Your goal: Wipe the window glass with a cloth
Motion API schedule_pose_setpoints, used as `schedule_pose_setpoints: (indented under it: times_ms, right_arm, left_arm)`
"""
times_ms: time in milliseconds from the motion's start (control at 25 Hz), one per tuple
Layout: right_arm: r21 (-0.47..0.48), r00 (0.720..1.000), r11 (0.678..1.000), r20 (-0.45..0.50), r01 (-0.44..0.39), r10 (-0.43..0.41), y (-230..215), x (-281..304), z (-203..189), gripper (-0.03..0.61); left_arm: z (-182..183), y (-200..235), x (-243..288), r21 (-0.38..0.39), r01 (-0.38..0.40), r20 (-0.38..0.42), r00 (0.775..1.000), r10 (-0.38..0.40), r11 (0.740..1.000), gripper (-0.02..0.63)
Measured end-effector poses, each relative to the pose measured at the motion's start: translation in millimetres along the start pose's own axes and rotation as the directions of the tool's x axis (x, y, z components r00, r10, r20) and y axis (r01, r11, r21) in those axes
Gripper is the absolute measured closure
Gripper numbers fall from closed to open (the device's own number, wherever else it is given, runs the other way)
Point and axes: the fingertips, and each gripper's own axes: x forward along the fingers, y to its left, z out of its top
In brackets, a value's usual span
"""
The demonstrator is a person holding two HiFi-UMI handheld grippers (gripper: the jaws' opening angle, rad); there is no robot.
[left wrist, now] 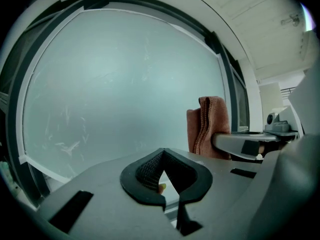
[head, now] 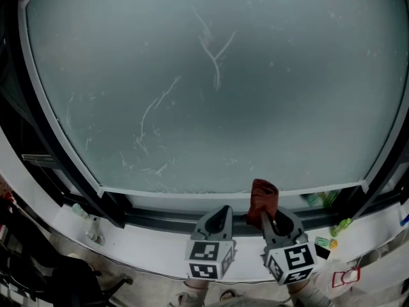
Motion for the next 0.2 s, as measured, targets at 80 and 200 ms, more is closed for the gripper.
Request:
schedule_pose_setpoints:
  times_ms: [80, 200]
  right_arm:
    - [-0.004, 1.000, 1.000, 0.004, -0.001, 0.001, -1.2, 1.2, 1.4, 0.529]
    - [-0.020, 1.000, 1.000, 0.013, -0.007, 0.007, -2.5, 3.4, 4.0, 0.529]
  left_arm:
    - [-0.4, -0.3, 2.1, 0.002, 0.001, -0.002, 1.000, -0.001, 1.000, 0.609]
    - [0.1, -0.5, 4.8, 0.002, 0.004, -0.001, 1.000, -0.004, 1.000, 0.609]
